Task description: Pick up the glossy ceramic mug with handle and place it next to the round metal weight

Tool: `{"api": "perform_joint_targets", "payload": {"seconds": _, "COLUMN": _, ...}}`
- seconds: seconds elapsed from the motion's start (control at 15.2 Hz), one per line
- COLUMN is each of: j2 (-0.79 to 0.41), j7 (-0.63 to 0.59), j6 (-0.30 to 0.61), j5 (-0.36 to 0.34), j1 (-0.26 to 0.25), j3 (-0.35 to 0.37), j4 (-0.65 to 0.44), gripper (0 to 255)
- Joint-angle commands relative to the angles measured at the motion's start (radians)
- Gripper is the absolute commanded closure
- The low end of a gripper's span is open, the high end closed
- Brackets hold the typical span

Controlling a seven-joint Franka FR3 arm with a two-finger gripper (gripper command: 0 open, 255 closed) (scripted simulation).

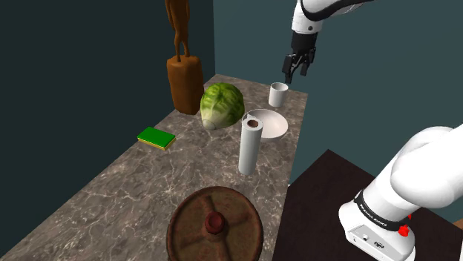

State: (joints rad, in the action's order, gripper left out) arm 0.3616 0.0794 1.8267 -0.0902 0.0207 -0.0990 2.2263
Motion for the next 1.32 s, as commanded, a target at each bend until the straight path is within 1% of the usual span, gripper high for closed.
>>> {"api": "perform_joint_targets", "payload": {"seconds": 0.0, "j2": -0.068, "j7": 0.018, "j6": 0.036, "j5": -0.003, "j1": 0.005, "j3": -0.014, "j4": -0.03, "gripper": 0}}
{"api": "perform_joint_targets", "payload": {"seconds": 0.46, "j2": -0.325, "j7": 0.083, "j6": 0.139, "j5": 0.006, "j1": 0.027, "j3": -0.056, "j4": -0.172, "gripper": 0}}
{"api": "perform_joint_targets", "payload": {"seconds": 0.92, "j2": -0.583, "j7": 0.145, "j6": 0.187, "j5": 0.035, "j1": 0.058, "j3": -0.077, "j4": -0.369, "gripper": 0}}
{"api": "perform_joint_targets", "payload": {"seconds": 1.25, "j2": -0.604, "j7": 0.147, "j6": 0.249, "j5": 0.038, "j1": 0.062, "j3": -0.077, "j4": -0.329, "gripper": 0}}
